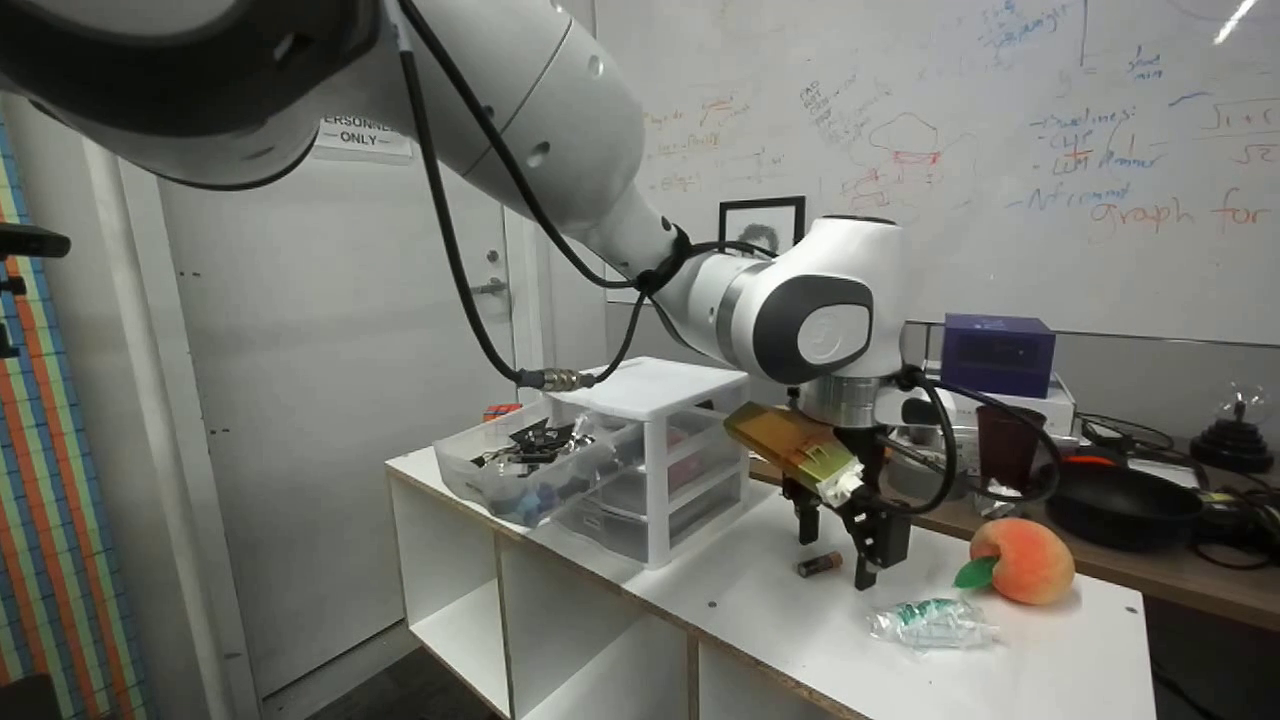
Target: Put the silver object, battery, and plastic bag on the table into the open drawer and then close the drawer
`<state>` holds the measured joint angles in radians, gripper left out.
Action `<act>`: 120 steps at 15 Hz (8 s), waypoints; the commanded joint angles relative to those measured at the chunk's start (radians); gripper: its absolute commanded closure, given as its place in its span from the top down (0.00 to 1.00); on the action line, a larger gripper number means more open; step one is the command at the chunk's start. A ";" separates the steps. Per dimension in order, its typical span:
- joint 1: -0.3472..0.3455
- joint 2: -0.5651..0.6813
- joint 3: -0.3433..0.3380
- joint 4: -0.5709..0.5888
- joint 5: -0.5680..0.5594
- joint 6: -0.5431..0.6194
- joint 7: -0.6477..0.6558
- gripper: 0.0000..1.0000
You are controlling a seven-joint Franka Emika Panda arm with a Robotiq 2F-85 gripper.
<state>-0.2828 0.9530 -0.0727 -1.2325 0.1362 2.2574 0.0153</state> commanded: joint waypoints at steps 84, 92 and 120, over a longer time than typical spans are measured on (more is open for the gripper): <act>0.005 -0.439 -0.123 -0.510 0.055 0.228 0.135 1.00; -0.013 -0.188 -0.136 -0.230 0.046 0.089 0.258 1.00; 0.138 -0.316 -0.140 -0.284 -0.117 -0.033 0.260 0.04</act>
<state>-0.2193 0.7969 -0.1767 -1.3715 0.0914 2.2209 0.2584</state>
